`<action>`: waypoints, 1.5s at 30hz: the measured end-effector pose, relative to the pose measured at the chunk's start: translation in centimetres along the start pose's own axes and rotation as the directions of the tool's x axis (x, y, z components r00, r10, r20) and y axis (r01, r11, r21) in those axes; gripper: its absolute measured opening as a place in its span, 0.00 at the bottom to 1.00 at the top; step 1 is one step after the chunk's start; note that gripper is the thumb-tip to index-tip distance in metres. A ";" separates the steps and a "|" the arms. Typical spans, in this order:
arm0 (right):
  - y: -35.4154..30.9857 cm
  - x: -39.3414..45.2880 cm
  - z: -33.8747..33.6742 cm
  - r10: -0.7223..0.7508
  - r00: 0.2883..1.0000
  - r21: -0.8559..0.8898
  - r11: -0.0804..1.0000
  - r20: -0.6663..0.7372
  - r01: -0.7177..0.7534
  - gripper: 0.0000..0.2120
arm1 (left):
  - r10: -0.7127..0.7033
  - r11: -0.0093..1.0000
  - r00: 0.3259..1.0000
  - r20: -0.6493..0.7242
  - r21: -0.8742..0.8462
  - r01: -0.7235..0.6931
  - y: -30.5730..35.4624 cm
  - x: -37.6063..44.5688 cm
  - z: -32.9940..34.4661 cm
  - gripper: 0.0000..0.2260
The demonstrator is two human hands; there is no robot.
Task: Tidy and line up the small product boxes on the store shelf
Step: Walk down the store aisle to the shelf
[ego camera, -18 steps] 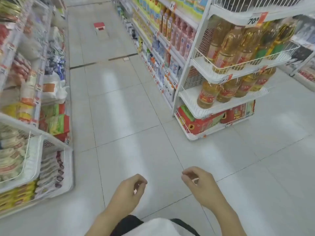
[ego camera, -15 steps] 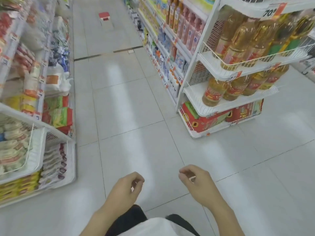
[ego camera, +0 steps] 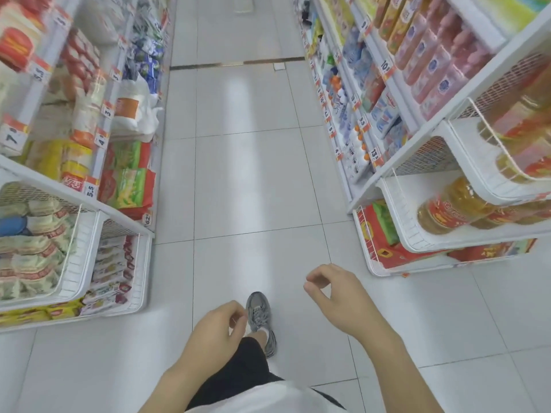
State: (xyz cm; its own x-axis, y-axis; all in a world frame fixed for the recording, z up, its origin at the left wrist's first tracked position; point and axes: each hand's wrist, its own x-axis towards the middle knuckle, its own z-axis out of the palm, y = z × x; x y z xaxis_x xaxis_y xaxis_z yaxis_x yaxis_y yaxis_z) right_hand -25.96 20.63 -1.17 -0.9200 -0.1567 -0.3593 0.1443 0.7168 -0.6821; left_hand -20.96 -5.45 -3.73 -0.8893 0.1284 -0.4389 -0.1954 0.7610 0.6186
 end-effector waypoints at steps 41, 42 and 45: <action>-19.9 101.8 -40.4 -0.124 0.992 0.009 0.992 0.014 0.124 0.03 | 0.002 1.000 0.997 -0.083 -0.019 -0.003 21.6 96.8 -48.1 0.06; -20.4 103.7 -41.5 -0.107 0.994 0.013 0.994 0.008 0.107 0.03 | 0.016 1.000 0.997 -0.075 -0.010 -0.017 22.3 99.4 -49.9 0.06; -20.9 109.2 -44.5 -0.046 0.999 0.037 0.998 -0.009 0.046 0.04 | 0.042 0.999 0.998 -0.055 0.012 -0.042 24.4 107.7 -54.8 0.06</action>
State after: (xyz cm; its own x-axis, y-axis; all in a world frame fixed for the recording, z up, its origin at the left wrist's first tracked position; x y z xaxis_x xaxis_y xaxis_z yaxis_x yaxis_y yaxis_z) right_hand -145.67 18.76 2.14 -0.9289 -0.1835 -0.3217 0.1149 0.6829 -0.7214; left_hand -144.18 -7.95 -0.19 -0.9182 0.1251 -0.3758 -0.1534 0.7625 0.6286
